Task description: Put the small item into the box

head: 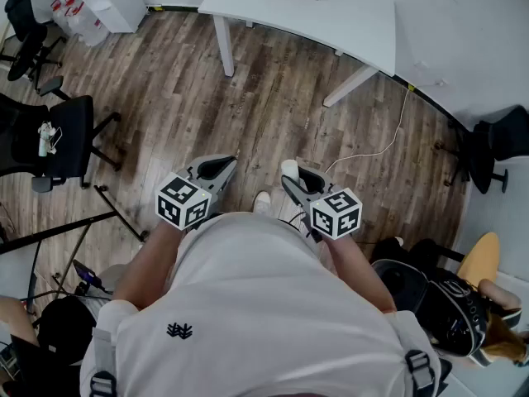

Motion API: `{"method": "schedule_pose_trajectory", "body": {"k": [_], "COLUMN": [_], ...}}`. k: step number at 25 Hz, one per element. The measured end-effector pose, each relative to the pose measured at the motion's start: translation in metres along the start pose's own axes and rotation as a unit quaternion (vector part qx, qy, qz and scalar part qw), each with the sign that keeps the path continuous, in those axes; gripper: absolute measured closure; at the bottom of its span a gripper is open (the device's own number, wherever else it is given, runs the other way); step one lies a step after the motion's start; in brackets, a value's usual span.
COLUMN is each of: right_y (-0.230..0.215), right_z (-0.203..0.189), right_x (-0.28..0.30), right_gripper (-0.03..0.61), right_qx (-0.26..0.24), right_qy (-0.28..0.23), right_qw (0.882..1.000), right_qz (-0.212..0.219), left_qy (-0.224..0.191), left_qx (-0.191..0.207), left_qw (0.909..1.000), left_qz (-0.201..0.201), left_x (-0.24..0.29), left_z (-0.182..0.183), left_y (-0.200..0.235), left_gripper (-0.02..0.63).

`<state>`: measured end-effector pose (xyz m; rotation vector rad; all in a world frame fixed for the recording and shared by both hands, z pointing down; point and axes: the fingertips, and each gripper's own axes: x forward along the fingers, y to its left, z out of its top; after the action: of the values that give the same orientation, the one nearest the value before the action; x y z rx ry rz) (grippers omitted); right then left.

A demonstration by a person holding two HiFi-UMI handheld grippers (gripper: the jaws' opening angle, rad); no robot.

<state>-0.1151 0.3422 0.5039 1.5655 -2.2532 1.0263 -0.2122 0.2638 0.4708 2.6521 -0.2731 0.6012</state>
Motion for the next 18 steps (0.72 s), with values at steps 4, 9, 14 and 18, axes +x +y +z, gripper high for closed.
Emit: {"method": "schedule_pose_trajectory", "body": {"k": [4, 9, 14, 18], "right_y": [-0.030, -0.068, -0.094, -0.115], "right_z": [0.002, -0.005, 0.001, 0.017], "right_x": [-0.015, -0.028, -0.024, -0.015], "right_gripper": [0.416, 0.416, 0.416, 0.416], "right_qx": [0.002, 0.024, 0.072, 0.080], "right_qy": [-0.003, -0.003, -0.012, -0.015], "right_qw": [1.000, 1.000, 0.997, 0.996], "right_qz": [0.000, -0.008, -0.017, -0.038], "left_qy": [-0.005, 0.001, 0.021, 0.023], "left_qx": [-0.001, -0.003, 0.001, 0.001], "left_qw": [1.0000, 1.0000, 0.9997, 0.9993], "left_qz": [0.003, -0.002, -0.015, -0.030], "left_x": [0.034, 0.068, 0.088, 0.108], "left_z": [0.013, 0.021, 0.027, 0.040], "left_y": [-0.011, -0.026, -0.022, -0.004], "left_gripper": [0.600, 0.600, 0.600, 0.600]}}
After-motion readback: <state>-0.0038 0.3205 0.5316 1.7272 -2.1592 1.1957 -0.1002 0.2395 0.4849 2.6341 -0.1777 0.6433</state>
